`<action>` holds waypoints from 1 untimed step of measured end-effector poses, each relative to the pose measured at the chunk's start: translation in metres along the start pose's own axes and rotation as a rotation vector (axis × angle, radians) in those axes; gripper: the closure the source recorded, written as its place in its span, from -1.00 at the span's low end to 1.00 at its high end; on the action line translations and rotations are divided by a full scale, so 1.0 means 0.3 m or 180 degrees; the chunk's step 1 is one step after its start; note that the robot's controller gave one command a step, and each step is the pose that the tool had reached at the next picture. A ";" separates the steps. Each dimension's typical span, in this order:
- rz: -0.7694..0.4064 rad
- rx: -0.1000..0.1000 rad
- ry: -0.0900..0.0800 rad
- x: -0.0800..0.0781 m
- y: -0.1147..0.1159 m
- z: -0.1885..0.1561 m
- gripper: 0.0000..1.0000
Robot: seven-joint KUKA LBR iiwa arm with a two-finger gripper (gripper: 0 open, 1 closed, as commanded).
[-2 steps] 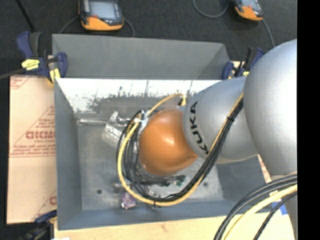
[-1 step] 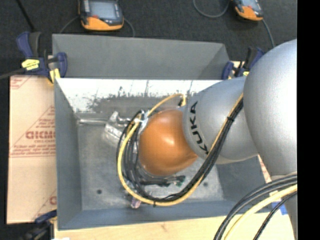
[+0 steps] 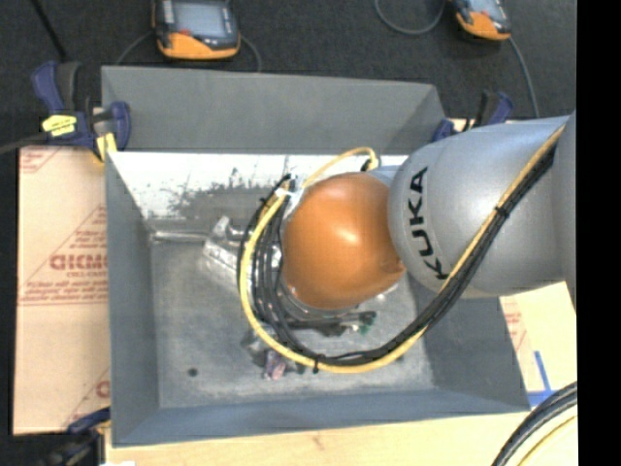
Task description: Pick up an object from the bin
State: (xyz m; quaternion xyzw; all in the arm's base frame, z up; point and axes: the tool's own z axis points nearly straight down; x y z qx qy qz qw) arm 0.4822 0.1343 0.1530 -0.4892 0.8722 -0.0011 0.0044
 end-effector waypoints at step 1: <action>0.0003 0.0006 -0.0005 -0.036 -0.068 -0.216 1.00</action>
Offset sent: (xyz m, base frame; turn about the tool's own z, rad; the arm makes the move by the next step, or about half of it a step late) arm 0.0192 -0.0013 0.0604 -0.0032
